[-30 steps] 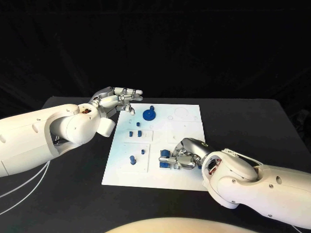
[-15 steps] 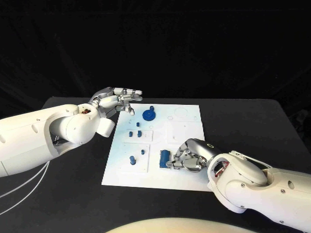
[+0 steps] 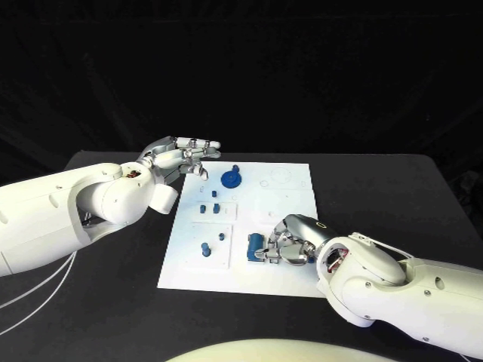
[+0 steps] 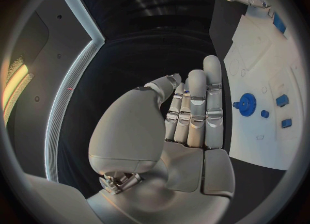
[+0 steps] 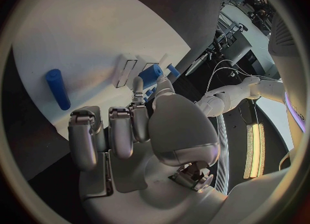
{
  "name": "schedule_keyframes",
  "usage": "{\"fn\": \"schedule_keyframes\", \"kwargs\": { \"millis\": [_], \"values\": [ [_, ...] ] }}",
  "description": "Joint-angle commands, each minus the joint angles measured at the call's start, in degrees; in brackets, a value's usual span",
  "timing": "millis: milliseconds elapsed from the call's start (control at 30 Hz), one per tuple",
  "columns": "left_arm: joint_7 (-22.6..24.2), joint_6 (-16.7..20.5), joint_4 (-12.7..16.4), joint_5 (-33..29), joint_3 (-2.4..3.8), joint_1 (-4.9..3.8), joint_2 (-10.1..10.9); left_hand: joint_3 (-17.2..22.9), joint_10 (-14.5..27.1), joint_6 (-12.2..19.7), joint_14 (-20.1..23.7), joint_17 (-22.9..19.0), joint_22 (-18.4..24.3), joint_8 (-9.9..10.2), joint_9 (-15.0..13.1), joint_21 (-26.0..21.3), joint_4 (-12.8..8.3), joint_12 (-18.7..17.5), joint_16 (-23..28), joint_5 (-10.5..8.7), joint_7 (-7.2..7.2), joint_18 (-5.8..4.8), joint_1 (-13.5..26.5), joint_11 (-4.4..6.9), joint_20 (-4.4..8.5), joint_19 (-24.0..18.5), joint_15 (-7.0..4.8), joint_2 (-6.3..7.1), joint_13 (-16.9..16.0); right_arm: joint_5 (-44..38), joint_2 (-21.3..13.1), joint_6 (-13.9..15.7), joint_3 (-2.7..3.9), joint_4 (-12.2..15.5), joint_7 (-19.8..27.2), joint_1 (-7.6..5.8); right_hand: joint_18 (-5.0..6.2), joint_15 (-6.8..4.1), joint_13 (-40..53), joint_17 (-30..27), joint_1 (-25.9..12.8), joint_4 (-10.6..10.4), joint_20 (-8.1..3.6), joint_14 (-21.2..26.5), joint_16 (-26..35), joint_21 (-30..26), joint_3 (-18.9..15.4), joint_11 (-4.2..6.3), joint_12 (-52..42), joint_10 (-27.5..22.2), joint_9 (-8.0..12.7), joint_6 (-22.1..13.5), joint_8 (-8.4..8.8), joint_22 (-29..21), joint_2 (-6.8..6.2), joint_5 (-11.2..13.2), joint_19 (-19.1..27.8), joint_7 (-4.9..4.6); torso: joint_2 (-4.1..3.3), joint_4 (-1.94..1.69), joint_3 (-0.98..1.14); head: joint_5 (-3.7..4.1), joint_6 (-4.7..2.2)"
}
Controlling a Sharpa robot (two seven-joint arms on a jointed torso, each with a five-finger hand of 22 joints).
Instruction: Assemble the parts on the task board
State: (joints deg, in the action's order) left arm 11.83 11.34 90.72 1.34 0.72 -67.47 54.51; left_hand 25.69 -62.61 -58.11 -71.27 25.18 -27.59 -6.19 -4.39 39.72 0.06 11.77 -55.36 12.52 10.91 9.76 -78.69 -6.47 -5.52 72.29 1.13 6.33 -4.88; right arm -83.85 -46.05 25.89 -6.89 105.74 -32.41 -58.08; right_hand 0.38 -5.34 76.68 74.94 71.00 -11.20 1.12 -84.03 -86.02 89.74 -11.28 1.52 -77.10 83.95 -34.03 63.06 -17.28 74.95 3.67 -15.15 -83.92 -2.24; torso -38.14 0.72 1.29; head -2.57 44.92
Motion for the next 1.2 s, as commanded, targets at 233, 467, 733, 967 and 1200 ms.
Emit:
{"fn": "schedule_keyframes", "kwargs": {
  "millis": [233, 467, 733, 967, 1200],
  "values": [
    [-0.09, -1.19, 0.05, -0.24, 0.02, -0.04, -0.02, -0.11, 0.26, 0.41, 0.27, -0.06, -0.10, -0.33, 0.06, 0.26, 0.19, 0.28, -0.23, 0.18, -0.07, 0.56, 0.73, 0.04, -0.05, -0.40, 0.09, 0.03, 0.08, -1.09, -0.15, -1.49, -0.03, -0.27, -0.28, 0.06, -0.38, -0.52, 4.55, 7.64, 4.82, 2.10, -0.64, -4.57, -0.30, 0.26, 1.96, 0.87, -0.16, 0.69, -0.41, -0.02, 0.19, 15.05, 0.83, 2.60, -6.08, 0.60, 0.02, 0.03, 0.00, -0.13, 0.20],
    [-0.22, -1.24, 0.04, -0.24, 0.00, -0.04, 0.12, -0.10, 0.27, 0.42, 0.27, -0.08, -0.14, -0.34, 0.07, 0.31, 0.19, 0.30, -0.24, 0.18, -0.07, 0.56, 0.73, 0.04, -0.06, -0.44, 0.09, 0.02, 0.08, -1.16, -1.13, -1.93, -0.03, 0.53, 0.22, 0.07, -0.38, -0.51, 4.74, 7.66, 5.95, 2.91, -0.68, -4.57, -0.30, 0.26, 2.43, 0.86, -0.27, 0.76, -0.57, -0.01, 0.28, 15.05, 0.01, 4.90, -6.08, 0.56, 0.02, 0.08, 0.03, -0.26, 0.26],
    [-0.29, -1.26, 0.05, -0.24, -0.04, -0.04, 0.27, -0.10, 0.27, 0.42, 0.27, -0.08, -0.14, -0.34, 0.07, 0.31, 0.19, 0.30, -0.24, 0.18, -0.07, 0.56, 0.73, 0.04, -0.06, -0.44, 0.09, 0.02, 0.08, -0.91, -1.89, -2.45, -0.03, 1.28, 0.96, 0.14, -0.38, -0.42, 4.65, 7.60, 5.82, 3.06, -0.62, -4.56, -0.25, 0.26, 2.14, 0.75, -0.02, 0.66, -0.68, 0.04, 0.34, 15.05, -1.37, 5.56, -6.08, 0.45, 0.01, 0.11, 0.04, -0.42, 0.23],
    [-0.30, -1.29, 0.09, -0.24, -0.07, -0.04, 0.29, -0.05, 0.32, 0.47, 0.30, -0.13, -0.31, -0.38, 0.08, 0.49, 0.13, 0.35, -0.27, 0.18, -0.07, 0.58, 0.66, 0.04, -0.07, -0.59, 0.08, 0.06, 0.10, -0.63, -2.09, -2.05, -0.04, 1.51, 1.63, 0.17, -0.38, -0.27, 4.70, 7.57, 4.70, 2.43, -0.52, -4.55, -0.22, 0.26, 1.83, 0.56, 0.05, 0.65, -0.81, 0.16, 0.37, 15.05, -2.43, 6.85, -6.08, 0.22, -0.01, 0.06, 0.03, -0.32, 0.12],
    [-0.33, -1.30, 0.11, -0.24, -0.09, -0.03, 0.36, -0.05, 0.32, 0.47, 0.30, -0.13, -0.31, -0.38, 0.08, 0.49, 0.13, 0.35, -0.27, 0.18, -0.07, 0.58, 0.66, 0.04, -0.07, -0.59, 0.08, 0.06, 0.10, -0.16, -2.27, 1.95, -0.03, 2.06, 3.02, 0.19, -0.38, -0.24, 5.32, 7.88, 2.11, 0.29, -0.42, -4.62, -0.38, 0.26, 1.54, 0.58, -0.76, 1.10, -1.16, 0.65, 0.13, 15.05, -2.36, 6.19, -6.08, 0.31, -0.02, 0.08, 0.03, -0.27, 0.15]
  ]
}}
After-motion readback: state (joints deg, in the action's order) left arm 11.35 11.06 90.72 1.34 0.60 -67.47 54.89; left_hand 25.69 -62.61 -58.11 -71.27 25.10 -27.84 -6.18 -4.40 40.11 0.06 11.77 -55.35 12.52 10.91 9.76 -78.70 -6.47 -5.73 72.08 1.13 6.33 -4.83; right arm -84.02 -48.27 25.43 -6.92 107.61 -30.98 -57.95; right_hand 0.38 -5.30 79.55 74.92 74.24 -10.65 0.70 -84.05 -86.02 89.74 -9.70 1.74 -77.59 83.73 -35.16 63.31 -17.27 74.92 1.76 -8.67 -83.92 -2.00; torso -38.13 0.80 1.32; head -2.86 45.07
